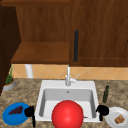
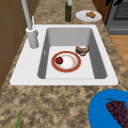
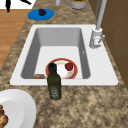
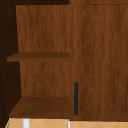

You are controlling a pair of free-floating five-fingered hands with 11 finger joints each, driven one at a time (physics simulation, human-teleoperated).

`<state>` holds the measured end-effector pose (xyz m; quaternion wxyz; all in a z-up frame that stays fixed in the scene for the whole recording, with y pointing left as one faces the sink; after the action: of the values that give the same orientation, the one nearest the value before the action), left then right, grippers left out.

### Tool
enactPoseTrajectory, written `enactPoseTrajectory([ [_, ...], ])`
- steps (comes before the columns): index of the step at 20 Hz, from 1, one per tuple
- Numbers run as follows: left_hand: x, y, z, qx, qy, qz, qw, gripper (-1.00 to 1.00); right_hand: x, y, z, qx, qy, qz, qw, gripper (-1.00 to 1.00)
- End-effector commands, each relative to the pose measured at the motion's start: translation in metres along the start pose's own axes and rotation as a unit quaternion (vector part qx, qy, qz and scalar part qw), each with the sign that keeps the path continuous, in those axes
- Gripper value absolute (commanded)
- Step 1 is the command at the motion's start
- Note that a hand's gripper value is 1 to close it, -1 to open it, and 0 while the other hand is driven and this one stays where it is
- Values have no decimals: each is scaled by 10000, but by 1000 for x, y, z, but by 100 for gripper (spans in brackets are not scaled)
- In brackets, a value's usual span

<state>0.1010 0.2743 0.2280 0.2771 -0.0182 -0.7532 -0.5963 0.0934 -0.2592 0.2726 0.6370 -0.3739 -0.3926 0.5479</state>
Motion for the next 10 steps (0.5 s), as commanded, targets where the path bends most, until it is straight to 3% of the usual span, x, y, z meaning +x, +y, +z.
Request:
enactPoseTrajectory([
  [1, 7, -8, 11, -237, -401, -221, 9987, -100, 0, 0, 0, 0, 0, 0, 10000, 0],
  [3, 16, -13, 15, -225, -354, -206, 9989, -100, 0, 0, 0, 0, 0, 0, 10000, 0],
  [6, 9, -15, 18, -219, -626, -134, 9977, -100, 0, 0, 0, 0, 0, 0, 10000, 0],
  [7, 11, -12, 15, -249, -445, -71, 9987, -100, 0, 0, 0, 0, 0, 0, 10000, 0],
  [8, 11, -13, 16, -1, -26, 0, 10000, -100, 0, 0, 0, 0, 0, 0, 10000, 0],
  [10, 11, -13, 17, 3, -29, -15, 10000, -100, 0, 0, 0, 0, 0, 0, 10000, 0],
])
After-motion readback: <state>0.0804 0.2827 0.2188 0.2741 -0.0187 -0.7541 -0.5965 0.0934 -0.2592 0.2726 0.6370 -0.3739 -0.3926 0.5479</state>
